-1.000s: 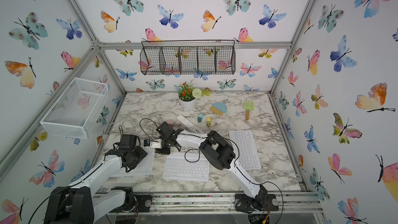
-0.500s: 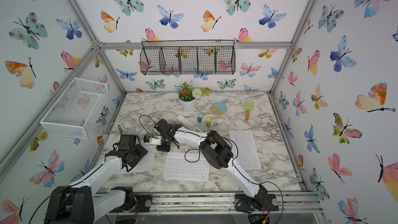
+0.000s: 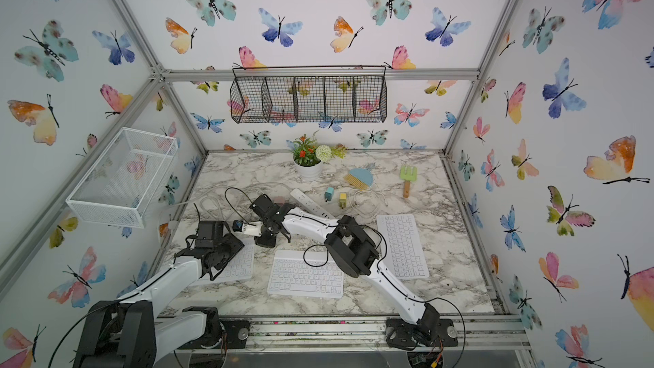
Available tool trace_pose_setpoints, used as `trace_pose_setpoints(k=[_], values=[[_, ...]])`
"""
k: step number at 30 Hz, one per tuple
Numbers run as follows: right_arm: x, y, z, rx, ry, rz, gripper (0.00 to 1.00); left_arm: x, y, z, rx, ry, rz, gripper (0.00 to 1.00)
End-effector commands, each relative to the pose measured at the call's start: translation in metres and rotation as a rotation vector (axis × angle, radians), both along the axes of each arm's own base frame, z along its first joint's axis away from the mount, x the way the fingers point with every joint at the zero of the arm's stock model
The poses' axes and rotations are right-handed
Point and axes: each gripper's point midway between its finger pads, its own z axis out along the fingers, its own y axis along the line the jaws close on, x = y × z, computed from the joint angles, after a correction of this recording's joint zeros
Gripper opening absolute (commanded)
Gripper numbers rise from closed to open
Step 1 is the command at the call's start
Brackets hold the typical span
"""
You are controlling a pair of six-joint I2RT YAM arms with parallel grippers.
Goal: Unplug the wireless keyboard
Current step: Remove the power cord from the keyboard.
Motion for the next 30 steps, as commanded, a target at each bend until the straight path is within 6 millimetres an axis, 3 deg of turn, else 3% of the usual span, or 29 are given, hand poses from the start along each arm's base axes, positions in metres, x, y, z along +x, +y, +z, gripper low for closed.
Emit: trace_pose_setpoints(k=[1, 7, 15, 21, 30], values=[[-0.021, -0.065, -0.075, -0.298, 0.054, -0.006, 0.08, -0.065, -0.007, -0.048, -0.038, 0.276, -0.03, 0.6], [-0.011, -0.061, -0.061, -0.27, -0.006, -0.023, 0.08, -0.067, -0.006, -0.049, -0.036, 0.284, -0.024, 0.58], [-0.013, -0.038, -0.032, -0.144, 0.211, -0.266, 0.08, -0.07, -0.002, -0.049, -0.037, 0.289, 0.011, 0.58], [-0.005, -0.055, -0.034, -0.178, 0.072, -0.223, 0.08, -0.07, -0.001, -0.05, -0.033, 0.294, 0.009, 0.57], [0.003, -0.075, -0.036, -0.224, -0.163, -0.006, 0.1, -0.07, -0.001, -0.05, -0.036, 0.297, 0.009, 0.57]])
